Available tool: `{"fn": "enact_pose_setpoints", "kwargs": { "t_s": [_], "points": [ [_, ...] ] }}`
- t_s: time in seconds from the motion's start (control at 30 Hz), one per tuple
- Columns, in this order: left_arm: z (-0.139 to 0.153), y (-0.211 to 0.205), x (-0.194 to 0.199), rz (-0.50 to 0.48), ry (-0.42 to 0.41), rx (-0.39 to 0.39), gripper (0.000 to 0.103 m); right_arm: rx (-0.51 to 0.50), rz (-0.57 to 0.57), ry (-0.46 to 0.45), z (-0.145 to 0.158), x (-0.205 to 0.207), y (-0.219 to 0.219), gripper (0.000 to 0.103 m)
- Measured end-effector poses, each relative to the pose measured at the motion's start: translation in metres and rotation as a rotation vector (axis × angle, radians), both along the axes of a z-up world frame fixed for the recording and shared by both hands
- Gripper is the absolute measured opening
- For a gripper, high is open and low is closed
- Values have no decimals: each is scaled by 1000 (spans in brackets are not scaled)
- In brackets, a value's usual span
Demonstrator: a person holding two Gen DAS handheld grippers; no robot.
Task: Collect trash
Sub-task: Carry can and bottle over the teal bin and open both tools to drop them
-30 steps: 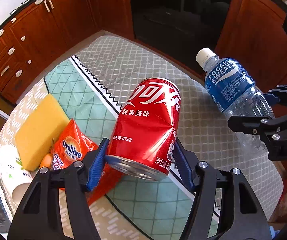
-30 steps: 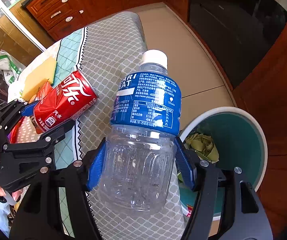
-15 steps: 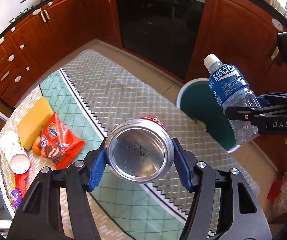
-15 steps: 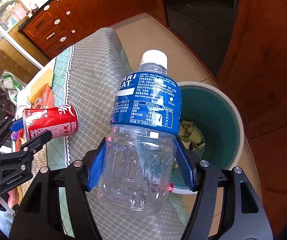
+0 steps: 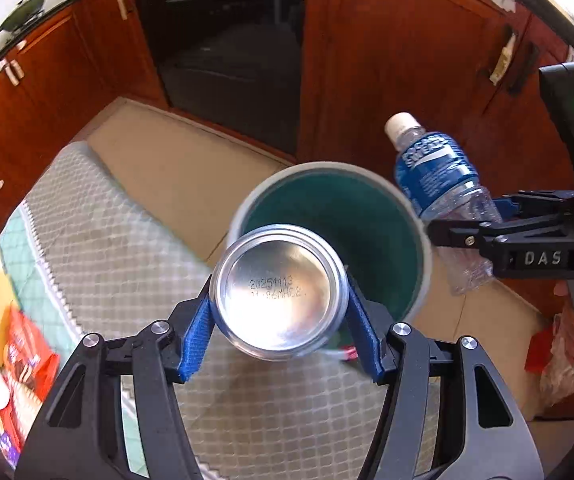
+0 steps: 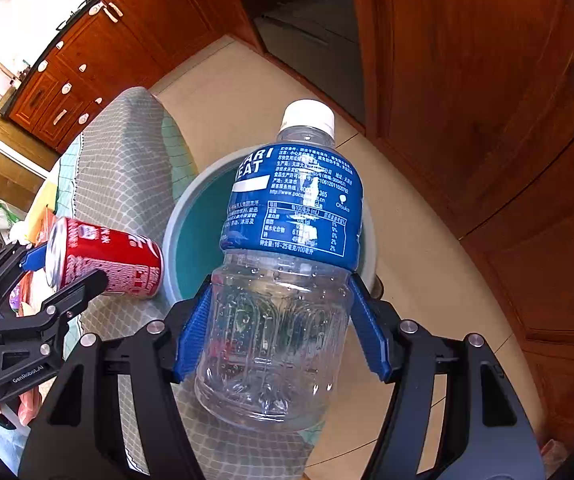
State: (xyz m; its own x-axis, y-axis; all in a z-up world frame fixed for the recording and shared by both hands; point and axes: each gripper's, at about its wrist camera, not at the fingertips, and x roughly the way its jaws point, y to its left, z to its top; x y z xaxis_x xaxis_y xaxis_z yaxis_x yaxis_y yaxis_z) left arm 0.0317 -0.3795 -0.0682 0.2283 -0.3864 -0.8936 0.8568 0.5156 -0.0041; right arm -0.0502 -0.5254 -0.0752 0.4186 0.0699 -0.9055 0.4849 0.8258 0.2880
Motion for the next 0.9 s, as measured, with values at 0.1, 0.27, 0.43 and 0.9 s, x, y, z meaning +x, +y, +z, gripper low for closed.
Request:
{"fn": "enact_pose_setpoints", "kwargs": {
  "t_s": [0.1,0.27,0.43,0.9],
  "points": [
    [-11,-21,-8,-34,27,11,61,2,5,8,-3,2,-5,62],
    [-37,-45,-16,-55,51,68,62,15,8,22,-13,10,-9,62],
    [-52,-46,-13,-42,54,107,64,26,28,33,-23,19,-9,62],
    [-33,-10,-3,8,41,76,80,69,66,86,-52,34,-8,63]
  ]
}}
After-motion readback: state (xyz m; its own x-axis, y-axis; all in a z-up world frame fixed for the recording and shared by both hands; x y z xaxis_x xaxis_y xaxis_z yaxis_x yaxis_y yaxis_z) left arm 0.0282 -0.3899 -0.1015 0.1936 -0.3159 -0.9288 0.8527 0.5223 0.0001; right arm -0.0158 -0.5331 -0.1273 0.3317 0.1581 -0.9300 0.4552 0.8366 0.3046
